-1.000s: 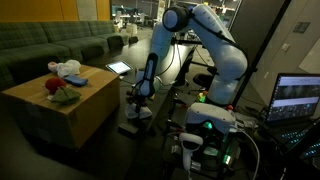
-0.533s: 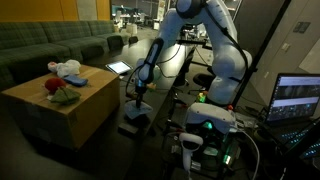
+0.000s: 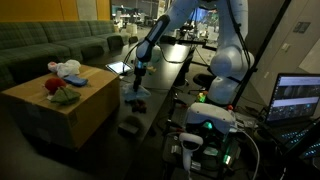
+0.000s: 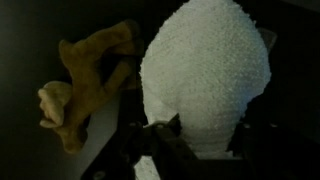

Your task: Put the objects on the table on to the box and the objects on the box on to the table

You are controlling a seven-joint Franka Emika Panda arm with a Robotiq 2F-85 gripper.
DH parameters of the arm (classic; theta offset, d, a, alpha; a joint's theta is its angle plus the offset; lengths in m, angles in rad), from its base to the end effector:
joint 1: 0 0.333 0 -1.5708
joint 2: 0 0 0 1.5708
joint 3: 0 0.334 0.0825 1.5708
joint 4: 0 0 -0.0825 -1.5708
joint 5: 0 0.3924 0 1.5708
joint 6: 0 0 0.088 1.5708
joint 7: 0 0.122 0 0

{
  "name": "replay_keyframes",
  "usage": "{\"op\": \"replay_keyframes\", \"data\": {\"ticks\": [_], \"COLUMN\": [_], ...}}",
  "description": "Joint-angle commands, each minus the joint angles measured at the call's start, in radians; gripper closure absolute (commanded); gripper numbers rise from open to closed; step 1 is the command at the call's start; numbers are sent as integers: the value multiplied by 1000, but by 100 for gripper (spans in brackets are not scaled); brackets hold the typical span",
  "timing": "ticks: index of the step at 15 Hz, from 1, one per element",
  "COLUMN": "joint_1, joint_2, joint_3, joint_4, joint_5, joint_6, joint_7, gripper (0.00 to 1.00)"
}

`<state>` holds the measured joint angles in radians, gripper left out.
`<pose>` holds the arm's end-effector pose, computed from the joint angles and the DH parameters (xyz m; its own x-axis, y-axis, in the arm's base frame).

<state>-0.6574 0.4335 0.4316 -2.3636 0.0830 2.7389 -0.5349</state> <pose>0.5029 -0.1043 0.1535 0.9791 0.1896 0.0730 0.2005 -0.9600 -0.1955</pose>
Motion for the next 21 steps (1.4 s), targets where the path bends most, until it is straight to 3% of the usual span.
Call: {"op": "replay_keyframes", "data": {"ticks": [1, 4, 7, 10, 15, 21], "joint_1": [52, 162, 306, 411, 519, 559], "joint_2": [-186, -279, -331, -344, -272, -144], "joint_3": [-22, -112, -224, -294, -340, -329], "joint_4": [-16, 12, 44, 81, 183, 301], "joint_5": [124, 167, 135, 113, 81, 62], "joint_6": [-79, -126, -134, -129, -109, -110], "joint_7": [-58, -59, -23, -14, 8, 1], "gripper": [89, 89, 89, 89, 89, 89]}}
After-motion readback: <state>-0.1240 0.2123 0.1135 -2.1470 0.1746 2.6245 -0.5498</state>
